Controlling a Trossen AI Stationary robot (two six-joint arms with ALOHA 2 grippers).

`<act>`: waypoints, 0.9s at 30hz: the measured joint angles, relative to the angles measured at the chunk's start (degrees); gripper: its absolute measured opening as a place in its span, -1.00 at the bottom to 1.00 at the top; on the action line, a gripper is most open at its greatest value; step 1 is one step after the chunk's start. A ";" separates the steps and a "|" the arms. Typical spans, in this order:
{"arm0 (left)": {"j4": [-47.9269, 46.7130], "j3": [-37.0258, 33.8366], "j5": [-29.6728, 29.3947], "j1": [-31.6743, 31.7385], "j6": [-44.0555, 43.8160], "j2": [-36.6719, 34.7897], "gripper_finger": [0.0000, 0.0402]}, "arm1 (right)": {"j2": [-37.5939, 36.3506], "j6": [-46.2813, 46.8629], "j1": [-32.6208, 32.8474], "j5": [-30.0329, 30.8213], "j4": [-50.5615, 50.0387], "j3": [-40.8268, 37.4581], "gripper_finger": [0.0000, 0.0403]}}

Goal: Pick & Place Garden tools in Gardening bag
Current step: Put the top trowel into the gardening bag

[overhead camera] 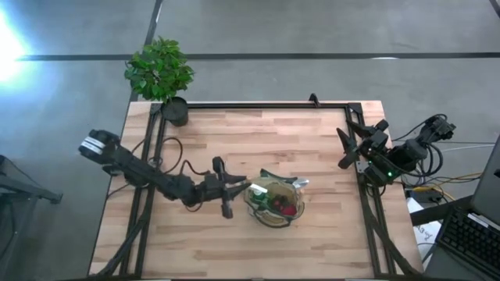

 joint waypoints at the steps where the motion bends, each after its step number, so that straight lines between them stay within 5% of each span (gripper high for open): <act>1: 0.57 -0.28 0.00 -0.16 -0.37 -0.02 -0.69 | 0.00 0.03 0.00 0.01 -0.01 -0.07 -0.06; 27: 18.72 -1.04 -1.31 -0.71 2.88 17.11 -0.69 | 0.38 1.87 -0.02 -0.05 0.07 -0.14 -0.06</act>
